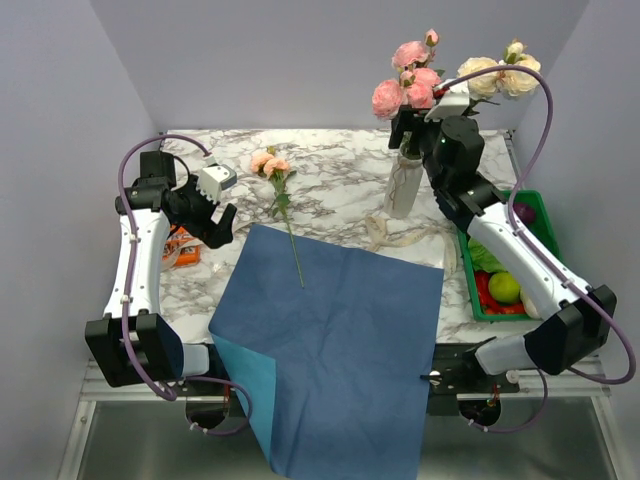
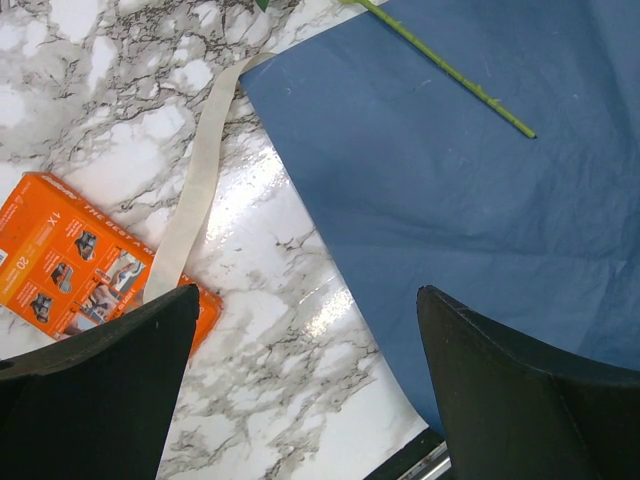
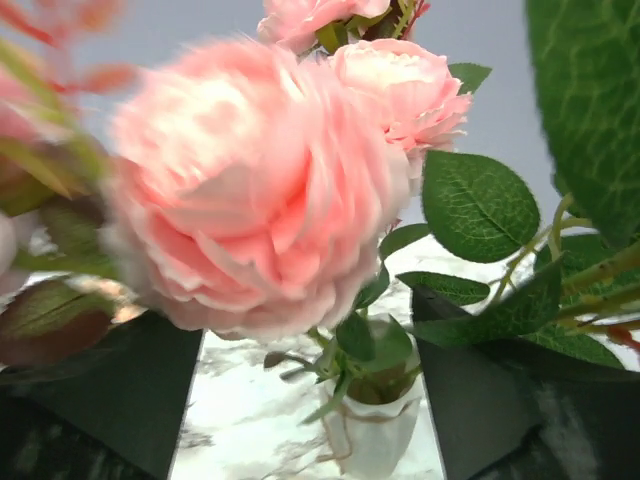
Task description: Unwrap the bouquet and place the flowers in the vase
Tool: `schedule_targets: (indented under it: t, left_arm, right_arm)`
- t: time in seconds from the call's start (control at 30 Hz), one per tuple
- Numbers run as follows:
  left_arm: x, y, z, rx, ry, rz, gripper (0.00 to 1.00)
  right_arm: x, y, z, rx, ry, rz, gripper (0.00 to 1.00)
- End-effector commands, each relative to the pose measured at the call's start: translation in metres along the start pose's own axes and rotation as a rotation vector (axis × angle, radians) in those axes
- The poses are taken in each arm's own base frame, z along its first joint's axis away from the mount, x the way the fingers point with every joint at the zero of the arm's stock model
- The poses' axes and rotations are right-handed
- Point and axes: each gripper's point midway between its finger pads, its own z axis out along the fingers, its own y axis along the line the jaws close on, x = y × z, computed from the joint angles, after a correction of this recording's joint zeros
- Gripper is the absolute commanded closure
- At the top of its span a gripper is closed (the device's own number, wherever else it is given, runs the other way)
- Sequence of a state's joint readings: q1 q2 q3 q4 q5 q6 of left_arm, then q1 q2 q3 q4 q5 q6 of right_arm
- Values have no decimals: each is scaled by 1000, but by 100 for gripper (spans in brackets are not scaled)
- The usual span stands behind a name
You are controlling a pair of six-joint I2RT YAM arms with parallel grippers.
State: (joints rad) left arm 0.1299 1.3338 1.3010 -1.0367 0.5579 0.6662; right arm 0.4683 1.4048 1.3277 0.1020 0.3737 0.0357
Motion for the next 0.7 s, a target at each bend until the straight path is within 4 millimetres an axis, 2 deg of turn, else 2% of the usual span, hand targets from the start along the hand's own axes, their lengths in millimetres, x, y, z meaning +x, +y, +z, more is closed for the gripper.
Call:
schedule_targets:
  t: [0.0,0.07,0.17,0.23,0.33,0.37,0.43,0.47,0.53,0.6,0.63,0.67]
  left_arm:
    - [-5,-3,-7,-3,-26,20,1]
    - [-5,-4,-7,0,-27,20,1]
    - [-4,-4,-7,3,-28,23,1]
    - [-4,-5,-6,5,-27,28,1]
    - [-4,-5,-6,7,-32,29,1]
    - [-3,-6,-5,11,-31,29,1]
    - [-3,-8,-5,18,-37,23,1]
    - [-3,-8,-5,16,-37,24,1]
    - [-5,-9,-5,18,-43,25,1]
    - [-5,-10,-6,17,-47,21,1]
    - [-7,-9,-7,14,-53,25,1]
    - [-6,-10,-7,15,-52,20,1]
  right_arm:
    - [27,5,-16,-3,186,77,0]
    - [46,10,-28,-21,249,104,0]
    - [64,21,-44,-46,314,133,0]
    - [85,28,-54,-74,375,166,0]
    - [92,40,-70,-112,394,184,0]
    - [95,52,-77,-135,405,164,0]
    - [100,62,-84,-142,424,121,0]
    - [105,75,-91,-176,438,102,0]
    - [122,88,-99,-205,481,86,0]
    - [135,109,-109,-253,517,74,0]
    - [152,119,-111,-267,566,53,0]
    - [157,134,-117,-298,582,43,0]
